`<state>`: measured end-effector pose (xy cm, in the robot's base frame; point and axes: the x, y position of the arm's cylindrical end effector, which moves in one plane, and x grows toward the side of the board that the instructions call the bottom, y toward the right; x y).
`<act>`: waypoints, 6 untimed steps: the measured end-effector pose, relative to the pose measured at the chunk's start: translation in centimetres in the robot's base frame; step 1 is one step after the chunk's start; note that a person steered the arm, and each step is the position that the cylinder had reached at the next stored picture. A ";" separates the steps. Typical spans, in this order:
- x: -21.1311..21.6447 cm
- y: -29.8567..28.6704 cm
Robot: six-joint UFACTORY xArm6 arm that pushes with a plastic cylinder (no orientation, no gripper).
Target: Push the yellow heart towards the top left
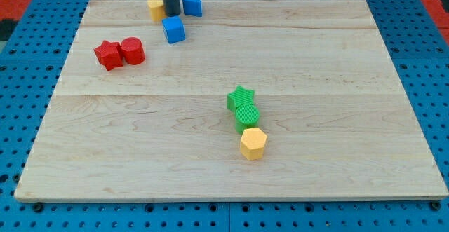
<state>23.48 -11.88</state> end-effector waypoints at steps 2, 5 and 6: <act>-3.9 1.3; -2.7 -3.9; -1.3 -1.3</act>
